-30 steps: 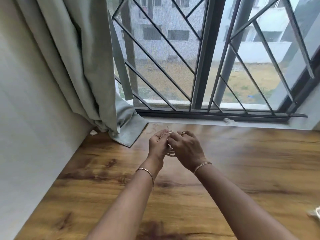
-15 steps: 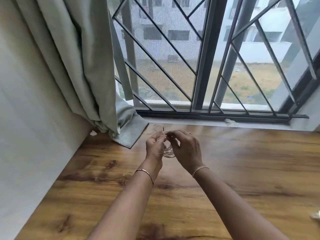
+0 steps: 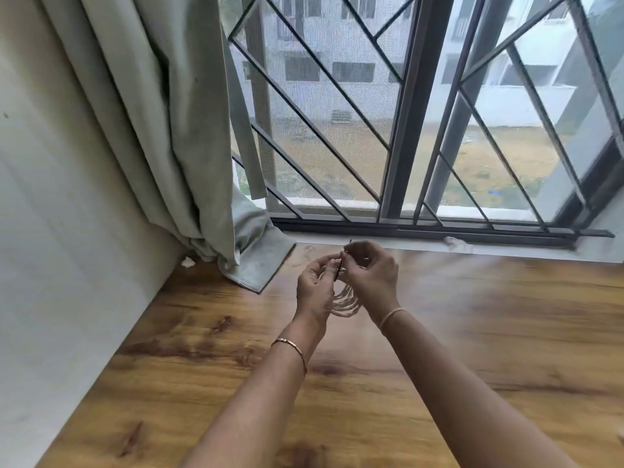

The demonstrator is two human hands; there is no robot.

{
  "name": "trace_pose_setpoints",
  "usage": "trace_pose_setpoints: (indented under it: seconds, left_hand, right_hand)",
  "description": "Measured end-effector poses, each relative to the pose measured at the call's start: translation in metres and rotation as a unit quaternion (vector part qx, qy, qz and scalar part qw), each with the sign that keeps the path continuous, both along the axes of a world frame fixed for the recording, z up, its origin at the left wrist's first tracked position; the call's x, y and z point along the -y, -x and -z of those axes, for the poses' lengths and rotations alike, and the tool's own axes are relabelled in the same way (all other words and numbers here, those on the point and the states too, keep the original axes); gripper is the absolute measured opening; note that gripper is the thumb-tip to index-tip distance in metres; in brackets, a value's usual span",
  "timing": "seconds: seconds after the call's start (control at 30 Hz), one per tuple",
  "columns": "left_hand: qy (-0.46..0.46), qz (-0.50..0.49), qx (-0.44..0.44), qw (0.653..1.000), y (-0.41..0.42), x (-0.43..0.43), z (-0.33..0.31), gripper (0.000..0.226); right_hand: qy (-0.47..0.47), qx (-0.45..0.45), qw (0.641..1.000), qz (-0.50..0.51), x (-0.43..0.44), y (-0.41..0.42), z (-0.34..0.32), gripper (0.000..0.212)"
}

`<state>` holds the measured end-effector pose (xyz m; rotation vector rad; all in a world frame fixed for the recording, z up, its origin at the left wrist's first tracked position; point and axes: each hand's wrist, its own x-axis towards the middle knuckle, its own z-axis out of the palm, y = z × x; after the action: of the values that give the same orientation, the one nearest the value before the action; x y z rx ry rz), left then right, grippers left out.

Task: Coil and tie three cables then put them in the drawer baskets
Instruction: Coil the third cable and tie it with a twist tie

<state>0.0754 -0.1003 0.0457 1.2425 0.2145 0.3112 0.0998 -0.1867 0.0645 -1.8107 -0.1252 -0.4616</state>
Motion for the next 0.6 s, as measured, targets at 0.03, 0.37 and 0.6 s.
trace_pose_setpoints:
  seconds: [0.03,0.37,0.6]
  left_hand:
    - [-0.001,0.002,0.001,1.0,0.0,0.0,0.0,0.021]
    - [-0.034,-0.016,-0.023,0.999,0.0,-0.01,0.004,0.005]
    - [-0.042,-0.004,0.011,0.999,0.001,-0.014,0.007,0.006]
  right_hand:
    - [-0.001,0.003,1.0,0.0,-0.001,0.0,0.002,0.01]
    - [-0.061,-0.043,0.994,-0.085,-0.003,-0.001,-0.001,0.017]
    - [-0.037,-0.031,0.995,-0.092,-0.003,-0.004,0.002,0.013]
